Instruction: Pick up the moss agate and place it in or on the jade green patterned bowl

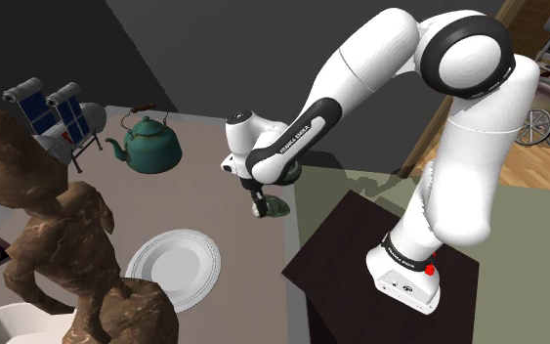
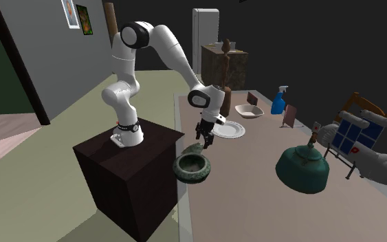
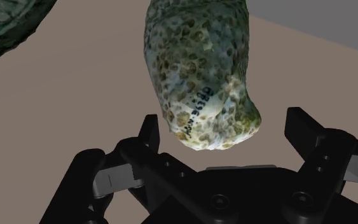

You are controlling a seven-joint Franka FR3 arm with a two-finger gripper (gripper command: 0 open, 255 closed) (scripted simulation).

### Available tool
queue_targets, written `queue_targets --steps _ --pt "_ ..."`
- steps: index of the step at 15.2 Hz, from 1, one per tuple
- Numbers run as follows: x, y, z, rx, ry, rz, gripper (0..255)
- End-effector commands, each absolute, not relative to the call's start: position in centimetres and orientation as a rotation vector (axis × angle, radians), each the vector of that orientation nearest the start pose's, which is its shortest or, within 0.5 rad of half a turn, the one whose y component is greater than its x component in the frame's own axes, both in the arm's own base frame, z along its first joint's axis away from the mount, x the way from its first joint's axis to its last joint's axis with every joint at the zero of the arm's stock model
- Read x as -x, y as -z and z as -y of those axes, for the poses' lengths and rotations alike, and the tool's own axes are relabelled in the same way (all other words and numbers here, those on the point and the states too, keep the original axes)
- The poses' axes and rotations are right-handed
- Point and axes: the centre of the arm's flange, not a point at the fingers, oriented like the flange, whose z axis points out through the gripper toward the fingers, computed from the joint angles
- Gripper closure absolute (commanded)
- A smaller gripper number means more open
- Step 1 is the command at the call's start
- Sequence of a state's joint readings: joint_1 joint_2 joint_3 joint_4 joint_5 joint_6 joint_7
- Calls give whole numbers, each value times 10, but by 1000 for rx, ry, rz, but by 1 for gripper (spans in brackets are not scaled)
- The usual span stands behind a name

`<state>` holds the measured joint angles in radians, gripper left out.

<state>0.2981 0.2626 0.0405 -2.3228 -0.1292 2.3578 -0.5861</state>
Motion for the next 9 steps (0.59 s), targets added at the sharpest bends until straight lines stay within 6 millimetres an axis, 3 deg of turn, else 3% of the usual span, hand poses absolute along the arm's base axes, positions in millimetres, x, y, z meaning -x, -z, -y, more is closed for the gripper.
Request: queue_targets --steps 1,4,5,9 --pt "-468 -210 -164 2754 -370 1552 0" --pt "-468 -210 -164 2754 -370 1552 0" --pt "-468 -210 -164 2754 -370 1552 255" --pt "-468 -210 -164 2754 -370 1552 255"
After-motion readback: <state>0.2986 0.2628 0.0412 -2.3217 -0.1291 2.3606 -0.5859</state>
